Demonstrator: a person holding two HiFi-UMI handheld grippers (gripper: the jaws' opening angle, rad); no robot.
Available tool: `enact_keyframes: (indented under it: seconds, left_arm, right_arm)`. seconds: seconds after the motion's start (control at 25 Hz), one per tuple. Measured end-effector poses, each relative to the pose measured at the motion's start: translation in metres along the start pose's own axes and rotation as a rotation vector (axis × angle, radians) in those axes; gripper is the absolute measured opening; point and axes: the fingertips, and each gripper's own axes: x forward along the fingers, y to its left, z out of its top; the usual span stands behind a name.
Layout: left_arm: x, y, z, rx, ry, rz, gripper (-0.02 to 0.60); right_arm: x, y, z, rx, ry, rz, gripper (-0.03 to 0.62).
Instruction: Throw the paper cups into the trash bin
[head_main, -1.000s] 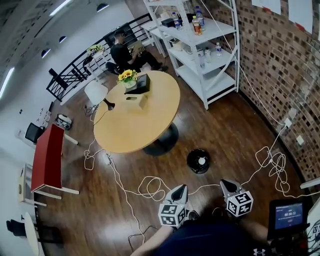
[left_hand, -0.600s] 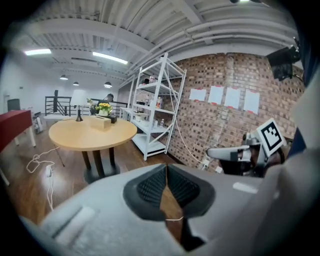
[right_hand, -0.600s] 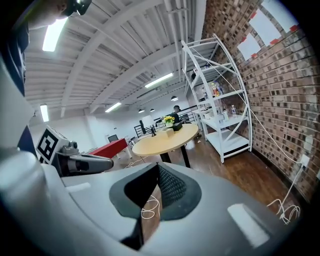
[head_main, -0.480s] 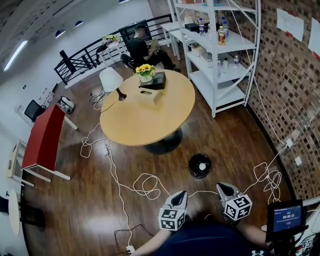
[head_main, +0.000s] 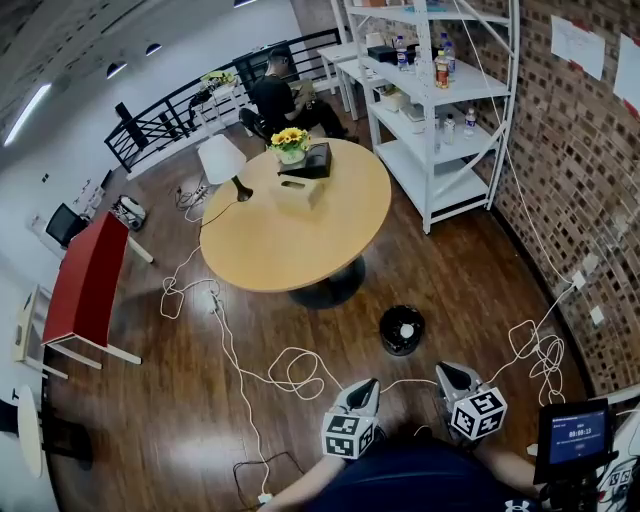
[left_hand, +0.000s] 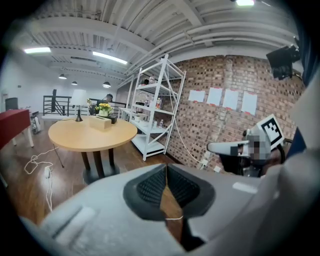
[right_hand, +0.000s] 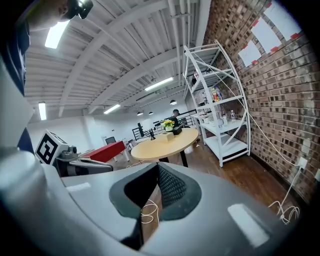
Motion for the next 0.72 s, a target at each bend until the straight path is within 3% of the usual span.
enact_keyframes:
  seconds: [0.72]
  left_arm:
    - [-0.0052,-0.0049,0.0007,0.009,0.022,-0.050,0.009]
  right_arm:
    - [-0.0103,0.0096,-0.0003,0.001,-0.005,-0.036,0.009]
